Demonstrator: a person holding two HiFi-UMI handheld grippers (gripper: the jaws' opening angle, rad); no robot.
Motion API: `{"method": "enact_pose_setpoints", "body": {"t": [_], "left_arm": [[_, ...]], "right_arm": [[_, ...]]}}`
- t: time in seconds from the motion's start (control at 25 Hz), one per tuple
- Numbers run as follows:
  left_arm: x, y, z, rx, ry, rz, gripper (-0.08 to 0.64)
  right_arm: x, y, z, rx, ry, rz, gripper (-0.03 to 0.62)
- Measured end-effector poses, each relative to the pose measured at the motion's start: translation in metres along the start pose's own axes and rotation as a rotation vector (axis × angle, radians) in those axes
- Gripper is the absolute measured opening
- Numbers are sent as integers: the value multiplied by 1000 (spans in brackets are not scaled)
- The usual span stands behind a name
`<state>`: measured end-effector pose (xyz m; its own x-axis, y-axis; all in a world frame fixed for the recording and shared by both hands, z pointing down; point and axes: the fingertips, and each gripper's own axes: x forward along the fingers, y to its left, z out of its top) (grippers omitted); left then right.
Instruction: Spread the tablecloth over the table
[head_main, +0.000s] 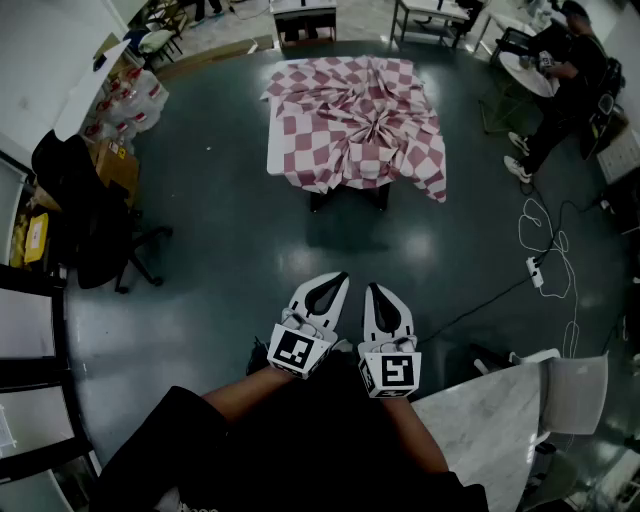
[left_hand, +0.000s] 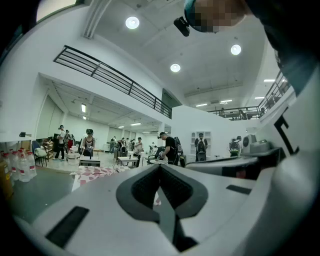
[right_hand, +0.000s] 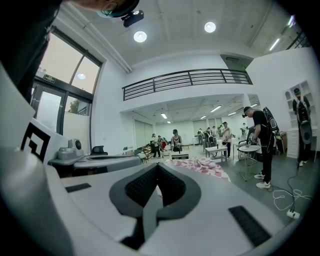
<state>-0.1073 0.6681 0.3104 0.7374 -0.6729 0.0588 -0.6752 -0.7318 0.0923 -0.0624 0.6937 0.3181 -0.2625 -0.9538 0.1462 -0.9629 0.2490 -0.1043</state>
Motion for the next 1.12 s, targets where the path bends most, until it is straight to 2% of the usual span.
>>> {"method": "enact_pose_setpoints", "body": {"t": [0.16, 0.28, 0.4, 0.68, 0.88, 1.12], "left_arm": [[16, -15, -12, 3, 4, 14, 15], [21, -16, -16, -21, -3, 14, 15], [24, -1, -22, -33, -6, 40, 15], [51, 51, -35, -41, 21, 78, 15], [96, 95, -51, -78, 38, 61, 15], [164, 169, -48, -98, 30, 38, 15]], "right_arm": [[-6, -26, -6, 18, -8, -2, 14], [-10, -38, -8, -28, -17, -11, 14], [-7, -48, -5, -75, -5, -32, 15], [22, -82, -15, -23, 8, -73, 15], [72, -106, -22, -13, 56, -97, 15], [173, -131, -3, -62, 97, -94, 15]]}}
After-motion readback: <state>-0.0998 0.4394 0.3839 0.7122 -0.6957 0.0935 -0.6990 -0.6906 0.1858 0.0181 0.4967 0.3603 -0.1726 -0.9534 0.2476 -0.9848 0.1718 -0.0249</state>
